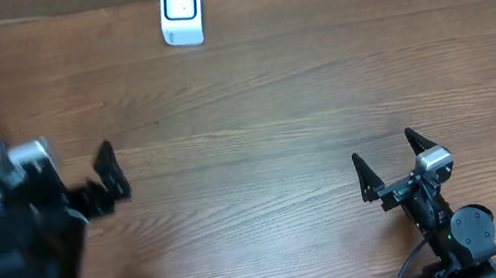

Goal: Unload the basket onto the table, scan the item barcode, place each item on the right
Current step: 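Reach the left gripper into the basket and grasp the blue tissue pack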

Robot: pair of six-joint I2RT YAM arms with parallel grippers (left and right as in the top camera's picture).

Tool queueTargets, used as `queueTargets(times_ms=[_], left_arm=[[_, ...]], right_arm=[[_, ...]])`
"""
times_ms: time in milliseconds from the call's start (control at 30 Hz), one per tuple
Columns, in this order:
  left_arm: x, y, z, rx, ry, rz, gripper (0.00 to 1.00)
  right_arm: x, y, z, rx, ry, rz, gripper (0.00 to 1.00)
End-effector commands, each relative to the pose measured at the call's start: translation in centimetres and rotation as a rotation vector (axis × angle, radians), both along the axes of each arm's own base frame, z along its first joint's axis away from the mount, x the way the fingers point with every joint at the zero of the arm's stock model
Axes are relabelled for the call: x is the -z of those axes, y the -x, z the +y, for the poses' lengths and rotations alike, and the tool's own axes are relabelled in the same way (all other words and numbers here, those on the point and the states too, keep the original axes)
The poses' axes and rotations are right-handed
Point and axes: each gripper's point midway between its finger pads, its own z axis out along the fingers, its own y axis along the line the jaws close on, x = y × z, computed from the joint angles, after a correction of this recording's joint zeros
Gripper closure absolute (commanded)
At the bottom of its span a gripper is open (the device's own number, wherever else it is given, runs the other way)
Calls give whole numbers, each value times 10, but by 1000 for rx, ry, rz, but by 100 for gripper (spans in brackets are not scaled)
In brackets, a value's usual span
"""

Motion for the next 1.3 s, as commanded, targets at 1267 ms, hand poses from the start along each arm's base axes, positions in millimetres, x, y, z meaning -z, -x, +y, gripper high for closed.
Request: queueTargets(times_ms=[1267], left_arm=[[54,-33,326,-913,411,375,0]], right_arm=[[2,0,-1,6,-2,-2,0]])
